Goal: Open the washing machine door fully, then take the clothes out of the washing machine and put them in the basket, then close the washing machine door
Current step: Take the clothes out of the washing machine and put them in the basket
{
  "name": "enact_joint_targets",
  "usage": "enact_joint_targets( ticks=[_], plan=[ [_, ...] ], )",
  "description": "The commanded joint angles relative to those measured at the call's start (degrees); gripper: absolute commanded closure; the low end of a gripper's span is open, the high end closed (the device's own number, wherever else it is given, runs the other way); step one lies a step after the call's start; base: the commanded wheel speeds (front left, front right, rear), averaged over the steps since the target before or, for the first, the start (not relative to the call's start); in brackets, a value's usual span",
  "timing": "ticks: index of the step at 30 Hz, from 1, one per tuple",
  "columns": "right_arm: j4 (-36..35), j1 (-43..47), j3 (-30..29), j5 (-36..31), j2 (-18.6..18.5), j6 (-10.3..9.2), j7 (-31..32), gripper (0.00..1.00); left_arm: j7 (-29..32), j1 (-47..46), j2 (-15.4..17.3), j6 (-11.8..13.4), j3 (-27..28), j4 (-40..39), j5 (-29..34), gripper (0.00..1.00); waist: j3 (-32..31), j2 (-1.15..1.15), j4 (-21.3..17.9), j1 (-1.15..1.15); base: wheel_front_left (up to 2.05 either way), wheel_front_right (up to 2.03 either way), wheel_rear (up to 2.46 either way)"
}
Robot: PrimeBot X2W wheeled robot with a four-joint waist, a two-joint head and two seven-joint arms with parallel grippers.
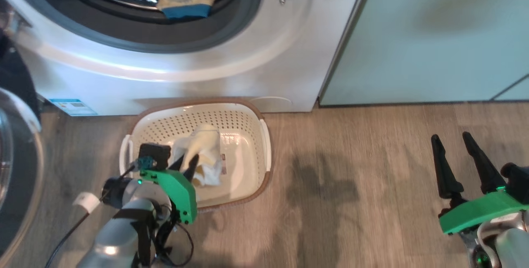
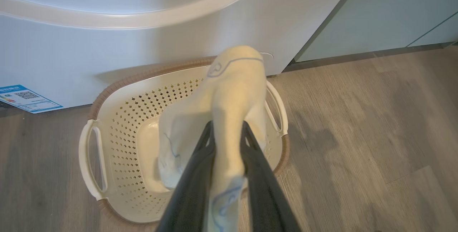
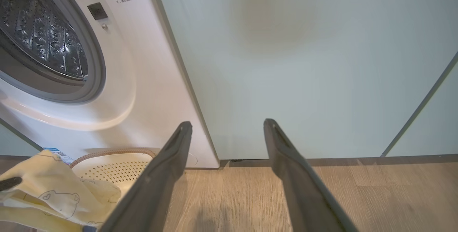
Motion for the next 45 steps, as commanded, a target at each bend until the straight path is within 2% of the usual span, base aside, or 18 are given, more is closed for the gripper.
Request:
enact_joint_targets(
  ticks=[1, 12, 22, 31, 39, 40, 42, 45],
  plan=[
    [-1.79, -1.66, 1.11, 0.34, -0.73, 0.2, -0.54, 0.0, -1.09, -2.8, 1.3, -0.23, 2.03, 0.64, -0.25, 1.0, 1.77, 0.0, -1.38, -0.01, 0.0, 0.0, 0.0],
    [-2.76, -6.14, 1.97, 0.62, 0.55, 0.2, -0.54, 0.0, -3.2, -13.69, 1.52, -0.75, 1.4, 14.78, -0.51, 1.0, 10.93, 0.0, -5.58, -0.01, 0.0, 0.0, 0.0],
    [-3.32, -10.22, 3.04, 0.84, 1.18, 0.2, -0.54, 0.0, -4.48, -19.84, 2.59, 0.03, 4.33, 26.27, -3.52, 1.0, 17.76, 0.0, -9.54, -0.01, 0.0, 0.0, 0.0],
    [-3.62, -12.72, 3.31, 0.97, 1.45, 0.2, -0.54, 0.0, -1.56, -21.69, 3.72, 2.16, 5.25, 28.32, -4.93, 1.0, 21.82, 0.0, -11.27, -0.01, 0.0, 0.0, 0.0],
    [-3.91, -14.28, 3.61, 0.77, 2.1, 0.2, -0.54, 0.0, 0.65, -22.36, 5.41, 5.24, 6.0, 28.76, -6.06, 1.0, 24.98, 0.0, -12.17, -0.01, 0.0, 0.0, 0.0],
    [-3.91, -14.36, 3.62, 0.75, 2.15, 0.2, -0.54, 0.0, 0.53, -22.4, 5.54, 5.47, 6.03, 28.77, -6.12, 0.96, 25.1, 0.0, -12.22, -0.01, 0.0, 0.0, 0.0],
    [-3.85, -14.42, 3.55, 0.76, 2.18, 0.2, -0.54, 0.0, 0.23, -22.46, 5.65, 5.72, 6.03, 28.79, -6.22, 0.8, 25.2, 0.0, -12.24, -0.01, 0.0, 0.0, 0.0],
    [-3.59, -14.28, 3.39, 0.72, 2.19, 0.2, -0.54, 0.0, -1.0, -22.3, 5.62, 6.02, 6.0, 28.81, -6.32, 0.5, 24.79, 0.0, -12.07, -0.01, 0.0, 0.0, 0.0]
  ],
)
